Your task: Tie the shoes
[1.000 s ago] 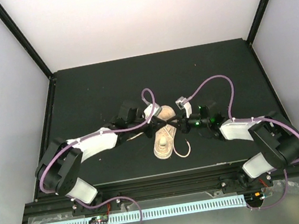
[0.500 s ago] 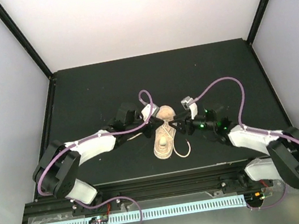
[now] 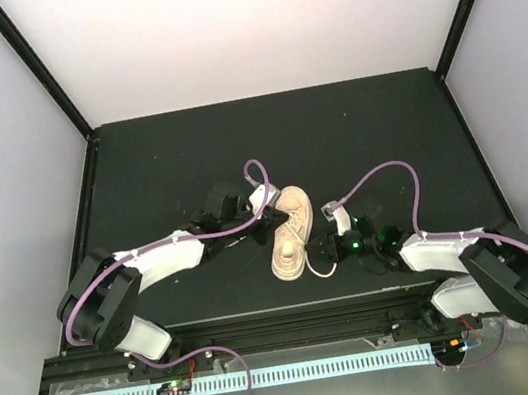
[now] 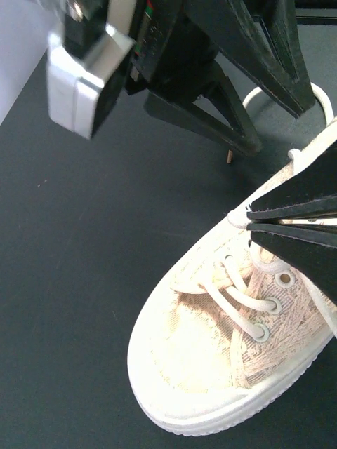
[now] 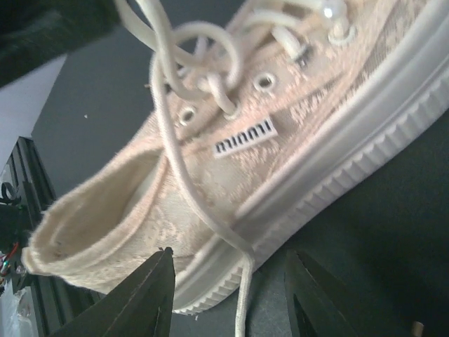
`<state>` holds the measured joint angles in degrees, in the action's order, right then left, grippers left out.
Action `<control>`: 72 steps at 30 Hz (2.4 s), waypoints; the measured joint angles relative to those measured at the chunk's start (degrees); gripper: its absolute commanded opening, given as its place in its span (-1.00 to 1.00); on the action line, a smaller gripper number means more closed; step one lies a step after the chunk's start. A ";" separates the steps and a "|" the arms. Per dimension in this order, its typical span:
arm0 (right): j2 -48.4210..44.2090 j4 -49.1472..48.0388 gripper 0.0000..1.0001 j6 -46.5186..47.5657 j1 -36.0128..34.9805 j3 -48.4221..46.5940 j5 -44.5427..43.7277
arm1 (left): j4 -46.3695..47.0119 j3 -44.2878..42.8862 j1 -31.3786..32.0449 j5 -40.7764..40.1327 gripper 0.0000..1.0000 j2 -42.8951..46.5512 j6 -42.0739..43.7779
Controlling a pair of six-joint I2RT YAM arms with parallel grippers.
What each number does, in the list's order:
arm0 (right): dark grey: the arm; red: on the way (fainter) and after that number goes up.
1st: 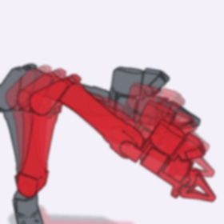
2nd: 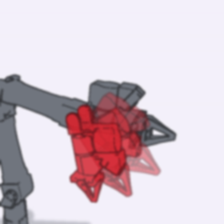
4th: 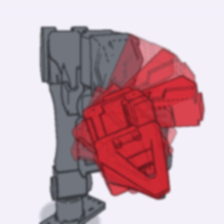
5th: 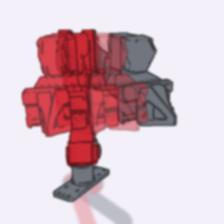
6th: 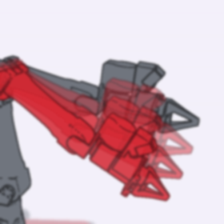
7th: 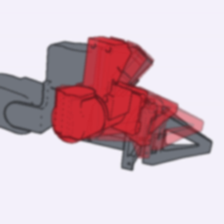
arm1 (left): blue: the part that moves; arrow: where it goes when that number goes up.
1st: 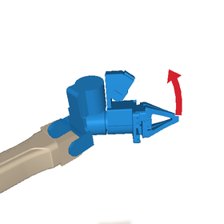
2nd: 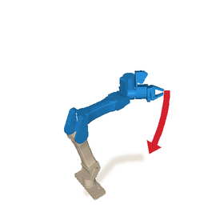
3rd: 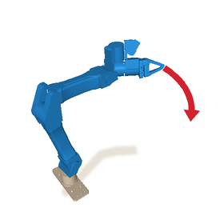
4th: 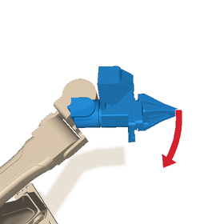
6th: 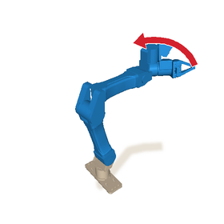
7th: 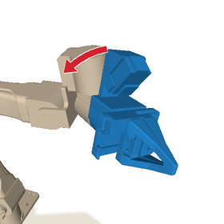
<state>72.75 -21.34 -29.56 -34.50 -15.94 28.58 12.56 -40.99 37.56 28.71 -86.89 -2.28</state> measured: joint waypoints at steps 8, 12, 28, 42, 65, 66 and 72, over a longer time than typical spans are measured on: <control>7.89 -3.58 -0.34 -1.20 -0.50 -0.33 2.32 | -0.07 0.04 0.00 0.02 -0.97 0.02 -0.02; 10.27 -5.35 -0.41 -1.20 -0.50 -1.03 3.78 | -0.07 0.04 0.00 0.02 -0.97 0.02 -0.02; 12.61 -7.87 -0.97 -0.85 -0.39 -2.67 5.18 | -0.20 0.81 0.00 0.11 -0.97 1.60 0.00; 6.71 8.55 -0.97 5.05 2.45 -13.66 -6.71 | -0.04 6.14 0.00 2.71 -0.97 3.80 -1.31; 8.83 7.04 -0.97 9.27 0.83 -13.64 3.91 | -6.49 10.60 0.02 -3.06 -0.09 19.50 -6.51; 8.90 6.84 -0.97 9.25 0.83 -13.57 3.96 | -7.10 9.88 0.02 -3.78 -0.12 19.26 -6.93; 9.31 6.23 -0.97 8.87 0.83 -13.38 4.04 | -12.81 -1.07 0.00 -5.35 -0.40 8.44 -8.79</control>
<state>82.06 -15.11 -20.69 -33.67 -29.32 32.62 -0.25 -42.06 37.56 23.35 -78.46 -11.07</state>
